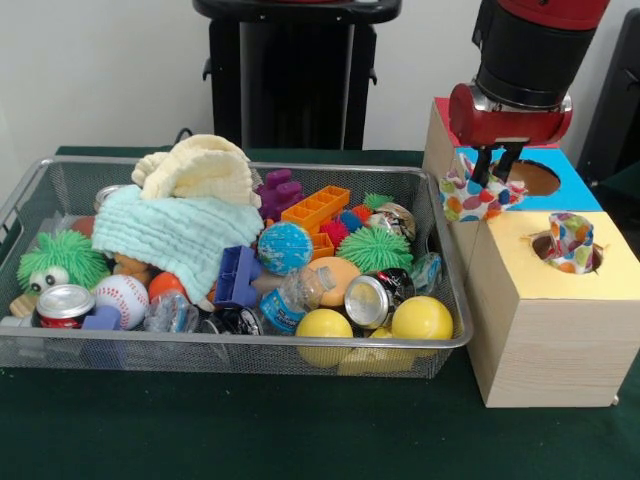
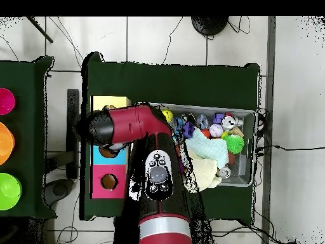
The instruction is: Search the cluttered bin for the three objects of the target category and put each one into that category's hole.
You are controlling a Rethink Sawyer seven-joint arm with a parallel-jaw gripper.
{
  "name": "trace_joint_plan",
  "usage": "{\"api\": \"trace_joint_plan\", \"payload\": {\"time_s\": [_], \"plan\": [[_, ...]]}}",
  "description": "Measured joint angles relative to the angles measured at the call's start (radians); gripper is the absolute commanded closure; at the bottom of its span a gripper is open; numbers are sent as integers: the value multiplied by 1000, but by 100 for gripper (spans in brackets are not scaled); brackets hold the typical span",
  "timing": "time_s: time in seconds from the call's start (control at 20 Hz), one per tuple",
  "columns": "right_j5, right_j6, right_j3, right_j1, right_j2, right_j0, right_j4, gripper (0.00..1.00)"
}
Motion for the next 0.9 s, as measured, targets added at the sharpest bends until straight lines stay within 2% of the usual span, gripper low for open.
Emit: {"api": "trace_joint_plan", "payload": {"time_s": [0.45, 0.9], "plan": [[149, 0, -121, -8, -7, 22, 39, 100], [160, 0, -194, -9, -7, 36, 65, 100]]}}
